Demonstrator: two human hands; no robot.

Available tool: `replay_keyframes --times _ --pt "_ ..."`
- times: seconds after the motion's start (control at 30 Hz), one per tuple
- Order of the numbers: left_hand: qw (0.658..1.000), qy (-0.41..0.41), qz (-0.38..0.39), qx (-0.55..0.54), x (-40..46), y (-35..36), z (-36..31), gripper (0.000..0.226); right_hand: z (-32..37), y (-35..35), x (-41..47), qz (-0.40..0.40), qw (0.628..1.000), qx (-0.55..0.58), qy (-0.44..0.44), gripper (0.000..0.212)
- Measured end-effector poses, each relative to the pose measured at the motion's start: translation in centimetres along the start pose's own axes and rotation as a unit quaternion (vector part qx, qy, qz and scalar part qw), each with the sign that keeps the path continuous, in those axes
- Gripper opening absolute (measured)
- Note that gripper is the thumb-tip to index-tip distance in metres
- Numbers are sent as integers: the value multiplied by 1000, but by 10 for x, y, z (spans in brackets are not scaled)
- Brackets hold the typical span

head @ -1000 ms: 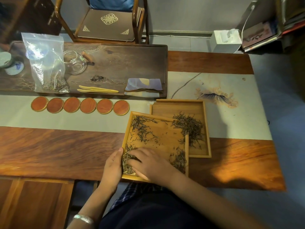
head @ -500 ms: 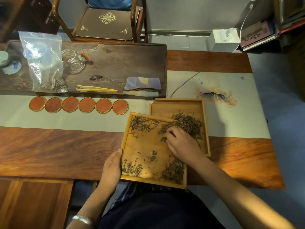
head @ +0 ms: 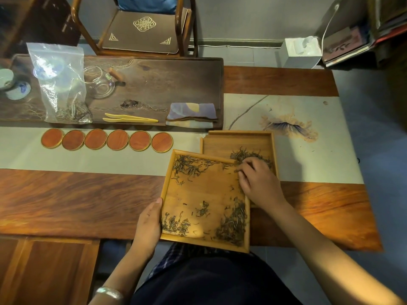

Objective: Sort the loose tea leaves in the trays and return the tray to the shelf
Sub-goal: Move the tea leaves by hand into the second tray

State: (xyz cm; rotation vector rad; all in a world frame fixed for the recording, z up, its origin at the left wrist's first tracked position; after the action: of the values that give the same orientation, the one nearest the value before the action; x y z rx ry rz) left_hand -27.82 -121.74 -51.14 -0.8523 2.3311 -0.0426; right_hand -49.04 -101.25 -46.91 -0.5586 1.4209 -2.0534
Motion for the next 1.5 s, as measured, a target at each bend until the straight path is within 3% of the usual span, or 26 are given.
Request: replay_keyframes --times 0.1,0.4,0.53,0.87,1.37,1.5 --pt "1000 6 3 4 0 1 -1 37 25 1 -1 -4 999 11 -33 22" --pt "1000 4 23 -14 2 10 1 35 110 47 16 95 980 40 -172 43" --pt "1000 0 23 -18 0 9 4 38 103 53 20 117 978 21 -170 43" --pt "1000 11 -2 -11 -1 1 4 38 41 30 -12 81 985 -13 -154 34" --pt "1000 15 0 -15 -3 1 -3 39 -20 0 -2 30 999 9 -8 26" --pt "1000 4 -9 -23 -2 -3 0 36 12 -13 -17 28 993 75 -86 26"
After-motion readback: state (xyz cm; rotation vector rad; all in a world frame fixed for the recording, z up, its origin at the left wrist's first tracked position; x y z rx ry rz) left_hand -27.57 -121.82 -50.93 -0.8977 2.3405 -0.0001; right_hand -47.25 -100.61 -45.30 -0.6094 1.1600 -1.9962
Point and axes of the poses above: each hand's wrist, its own x-axis towards the middle knuckle, its own y-axis out of the palm, z = x × y, the point moved 8 cm from there along x, towards the middle knuckle
